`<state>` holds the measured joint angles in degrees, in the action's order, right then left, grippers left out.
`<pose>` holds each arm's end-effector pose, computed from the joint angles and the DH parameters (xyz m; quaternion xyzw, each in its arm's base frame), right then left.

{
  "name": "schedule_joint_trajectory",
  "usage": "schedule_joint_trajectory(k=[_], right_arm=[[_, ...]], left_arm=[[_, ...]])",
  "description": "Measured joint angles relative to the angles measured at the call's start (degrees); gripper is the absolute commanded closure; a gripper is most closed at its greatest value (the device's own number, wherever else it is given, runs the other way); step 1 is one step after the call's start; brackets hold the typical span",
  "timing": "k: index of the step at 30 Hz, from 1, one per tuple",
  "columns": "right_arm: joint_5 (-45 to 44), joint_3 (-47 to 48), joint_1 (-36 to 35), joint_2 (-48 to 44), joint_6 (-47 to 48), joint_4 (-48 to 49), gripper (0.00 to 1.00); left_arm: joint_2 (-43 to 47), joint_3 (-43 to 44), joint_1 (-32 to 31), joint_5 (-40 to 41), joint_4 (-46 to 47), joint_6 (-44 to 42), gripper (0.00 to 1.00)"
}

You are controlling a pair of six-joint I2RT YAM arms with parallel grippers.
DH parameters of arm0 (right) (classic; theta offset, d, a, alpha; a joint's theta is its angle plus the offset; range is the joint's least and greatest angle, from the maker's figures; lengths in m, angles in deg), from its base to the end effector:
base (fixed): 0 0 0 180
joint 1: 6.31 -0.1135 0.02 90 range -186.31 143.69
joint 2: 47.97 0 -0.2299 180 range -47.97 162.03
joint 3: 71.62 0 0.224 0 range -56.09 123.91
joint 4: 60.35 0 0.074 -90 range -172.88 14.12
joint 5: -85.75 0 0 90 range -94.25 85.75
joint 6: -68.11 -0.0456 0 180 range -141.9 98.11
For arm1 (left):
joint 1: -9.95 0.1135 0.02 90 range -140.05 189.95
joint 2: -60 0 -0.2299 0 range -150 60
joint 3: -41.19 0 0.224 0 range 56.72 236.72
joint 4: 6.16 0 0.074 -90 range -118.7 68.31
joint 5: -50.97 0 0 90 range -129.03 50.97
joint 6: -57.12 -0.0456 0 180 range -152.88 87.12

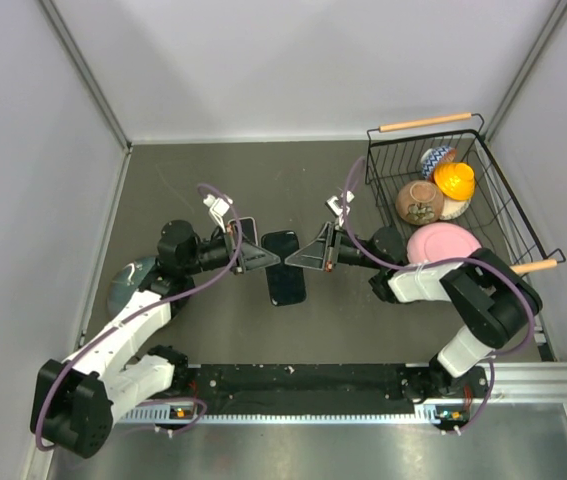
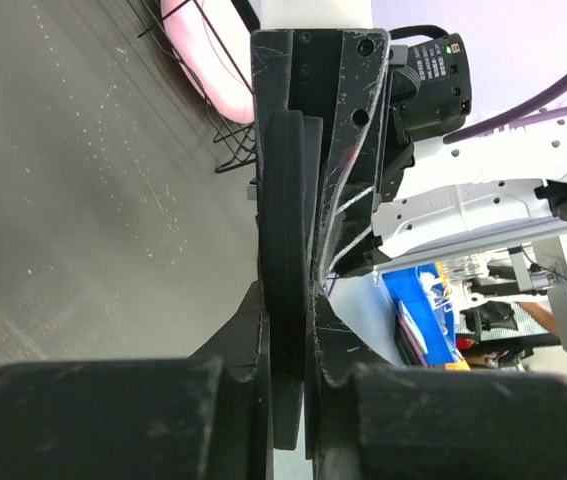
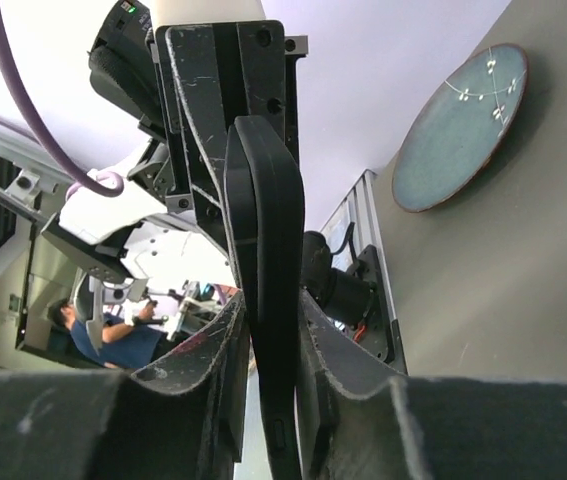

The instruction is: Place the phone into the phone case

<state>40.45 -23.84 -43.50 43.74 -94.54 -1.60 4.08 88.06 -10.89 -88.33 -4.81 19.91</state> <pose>0.2125 0.2015 0.2151 -0.1152 0.6291 0.7331 0.2314 0.1888 -0.1089 0.2548 0.0755 0.7335 -0.6098 0.2906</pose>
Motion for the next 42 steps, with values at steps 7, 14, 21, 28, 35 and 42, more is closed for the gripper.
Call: schedule_joint_trajectory(k=[7,14,21,28,35,42], right_arm=[[-2.1,0.2,1.9,-1.4,-0.2,-0.2,0.48],[-1.7,0.9,4.9,-3.0,0.2,-0.1,0.51],[0.7,0.8,5.2,-3.7,0.9,-0.2,0.49],[2.1,0.7,5.2,-5.9,3.6,-3.7,0.49],[2.4,0.7,5.4,-8.0,7.1,-9.3,0.56],[2.4,0.7,5.5,-11.1,11.1,-17.0,0.57]], left_arm=[[-1.7,0.4,-1.1,-4.7,-0.8,-4.5,1.00],[-4.0,2.8,-1.2,-8.5,-4.6,-9.3,1.00],[-5.3,3.3,-1.2,-9.7,-5.0,-9.9,1.00],[-5.8,3.4,-1.3,-10.1,-5.0,-9.9,1.00],[-6.3,3.5,-1.4,-10.2,-5.0,-9.9,1.00],[-6.3,3.5,-1.4,-9.9,-4.9,-9.8,1.00]])
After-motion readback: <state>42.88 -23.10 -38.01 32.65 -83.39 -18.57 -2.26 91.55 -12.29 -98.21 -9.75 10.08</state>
